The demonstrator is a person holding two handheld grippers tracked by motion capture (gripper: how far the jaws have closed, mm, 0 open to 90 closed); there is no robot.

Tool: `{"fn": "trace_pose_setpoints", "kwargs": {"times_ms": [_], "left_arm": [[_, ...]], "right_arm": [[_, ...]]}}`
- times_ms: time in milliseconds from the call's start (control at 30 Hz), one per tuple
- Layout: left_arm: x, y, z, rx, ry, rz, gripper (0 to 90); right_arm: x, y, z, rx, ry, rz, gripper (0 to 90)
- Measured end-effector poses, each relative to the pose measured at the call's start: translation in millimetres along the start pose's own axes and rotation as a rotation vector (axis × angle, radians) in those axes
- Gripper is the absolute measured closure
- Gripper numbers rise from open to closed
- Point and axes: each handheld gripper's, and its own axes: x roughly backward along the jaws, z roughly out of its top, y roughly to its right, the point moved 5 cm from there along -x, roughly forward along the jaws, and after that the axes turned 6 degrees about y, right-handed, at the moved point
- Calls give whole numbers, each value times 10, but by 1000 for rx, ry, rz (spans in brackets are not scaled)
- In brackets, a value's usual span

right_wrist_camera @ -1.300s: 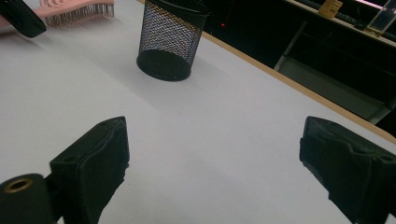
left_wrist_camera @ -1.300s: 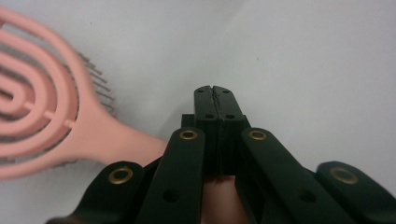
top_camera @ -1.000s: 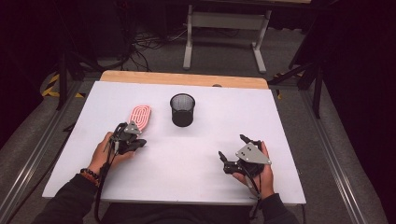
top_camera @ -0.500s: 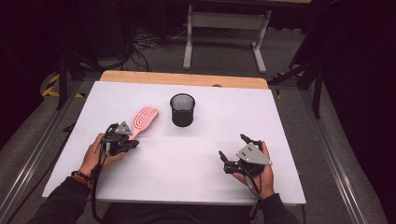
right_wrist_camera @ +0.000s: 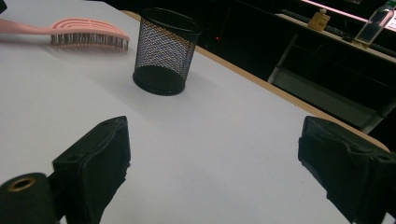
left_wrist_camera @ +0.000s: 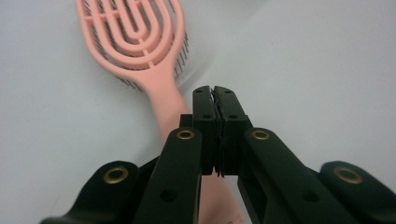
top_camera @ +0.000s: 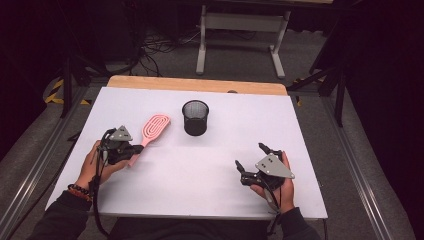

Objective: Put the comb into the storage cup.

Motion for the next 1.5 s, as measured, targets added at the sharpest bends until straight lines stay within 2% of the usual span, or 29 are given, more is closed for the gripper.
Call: {"fn": "trace_pose_setpoints", "kwargs": {"times_ms": [233, 267, 367, 433, 600, 667, 733, 800, 867, 967, 1100, 1133, 1167, 1200, 1300, 1500], "left_arm": [[83, -116, -3, 42, 9, 47, 774], [102, -155, -1, 58, 10, 65, 743], [107, -173, 9, 74, 8, 72, 694], [79, -179, 27, 91, -1, 84, 613], [-17, -197, 64, 131, -61, 97, 312], [-74, -203, 79, 156, -80, 109, 221], [-156, -221, 79, 185, -132, 101, 142], [-221, -242, 71, 205, -170, 116, 111], [-296, -281, 69, 212, -200, 124, 107], [-392, -311, 101, 236, -217, 91, 126], [-479, -340, 117, 234, -250, 94, 208], [-519, -348, 112, 240, -259, 78, 208], [-542, -353, 104, 239, -268, 71, 284], [-557, -373, 100, 232, -273, 78, 284], [-602, -395, 90, 250, -279, 66, 348], [-648, -419, 141, 242, -271, 70, 431]], "right_arm": [[-12, 10, -12, -3, -5, -6, 99], [-12, 8, -16, 4, -8, -5, 99], [-14, 9, -19, 4, -10, -5, 99], [-22, 9, -25, 0, -14, -4, 99], [-37, 2, -42, 5, -25, -1, 98], [-43, 3, -48, 2, -28, -1, 97], [-48, 1, -53, -1, -32, 1, 97], [-50, 2, -58, 0, -35, 0, 96], [-53, 6, -62, 1, -37, 0, 96], [-55, 8, -67, -3, -40, 1, 96], [-55, 26, -73, -11, -40, -4, 96], [-54, 29, -78, -16, -42, -4, 96], [-52, 22, -85, -17, -47, -2, 96], [-52, 22, -85, -17, -47, -2, 96], [-52, 19, -78, -9, -43, 0, 96], [-58, 31, -88, -20, -47, -2, 97]]}}
